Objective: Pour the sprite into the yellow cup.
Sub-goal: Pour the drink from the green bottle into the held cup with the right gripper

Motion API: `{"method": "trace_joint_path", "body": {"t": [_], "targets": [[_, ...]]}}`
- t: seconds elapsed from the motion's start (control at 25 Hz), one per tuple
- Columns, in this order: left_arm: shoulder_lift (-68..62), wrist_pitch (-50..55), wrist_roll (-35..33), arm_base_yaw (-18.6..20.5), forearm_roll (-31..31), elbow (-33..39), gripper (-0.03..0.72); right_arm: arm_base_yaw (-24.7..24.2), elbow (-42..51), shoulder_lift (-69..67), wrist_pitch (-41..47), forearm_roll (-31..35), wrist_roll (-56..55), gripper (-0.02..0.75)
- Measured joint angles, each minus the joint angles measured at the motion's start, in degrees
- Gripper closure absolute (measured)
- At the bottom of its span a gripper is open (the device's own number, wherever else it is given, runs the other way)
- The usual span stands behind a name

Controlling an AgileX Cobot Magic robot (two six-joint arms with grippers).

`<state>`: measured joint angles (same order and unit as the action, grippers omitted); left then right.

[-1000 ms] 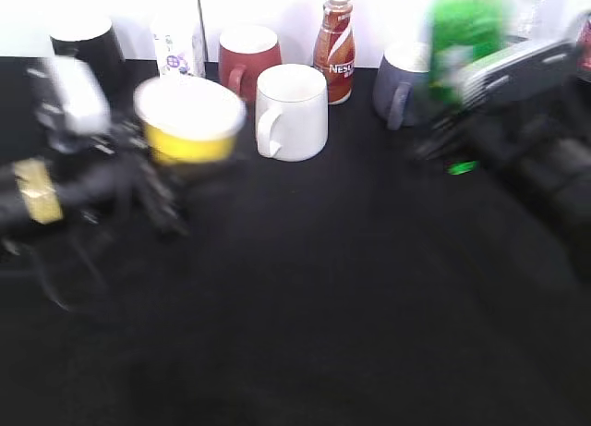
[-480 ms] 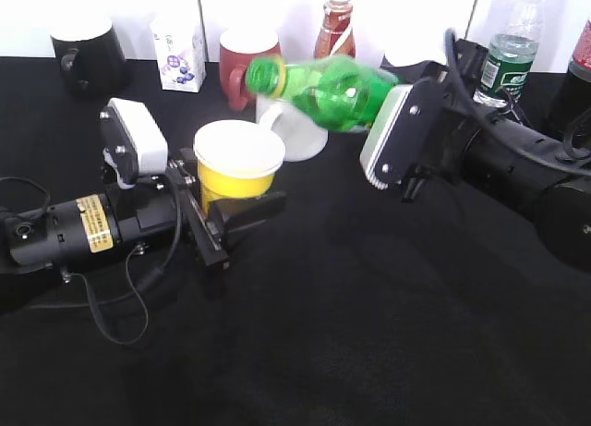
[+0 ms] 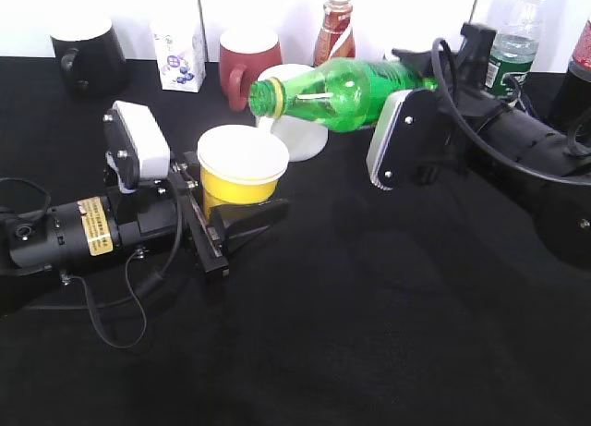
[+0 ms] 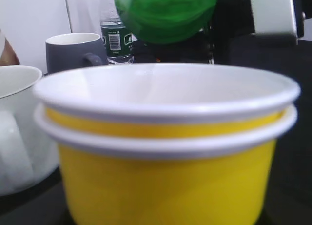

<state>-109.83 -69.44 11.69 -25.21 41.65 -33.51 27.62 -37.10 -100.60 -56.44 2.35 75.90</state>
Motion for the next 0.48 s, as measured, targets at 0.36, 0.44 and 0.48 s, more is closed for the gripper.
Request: {"method": "trace_joint_path", "body": {"t": [0.36, 0.44, 0.48], "targets": [[0.0, 0.0, 0.0, 0.0, -0.2, 0.0, 0.223, 0.0, 0.0, 0.0, -0.7, 0.0, 7.3, 0.300], [0.0, 0.0, 0.0, 0.0, -0.2, 0.0, 0.223, 0.0, 0.0, 0.0, -0.7, 0.0, 8.7, 0.300], [0.0, 0.0, 0.0, 0.0, -0.2, 0.0, 0.223, 0.0, 0.0, 0.0, -0.8, 0.0, 8.9, 0.300]]}}
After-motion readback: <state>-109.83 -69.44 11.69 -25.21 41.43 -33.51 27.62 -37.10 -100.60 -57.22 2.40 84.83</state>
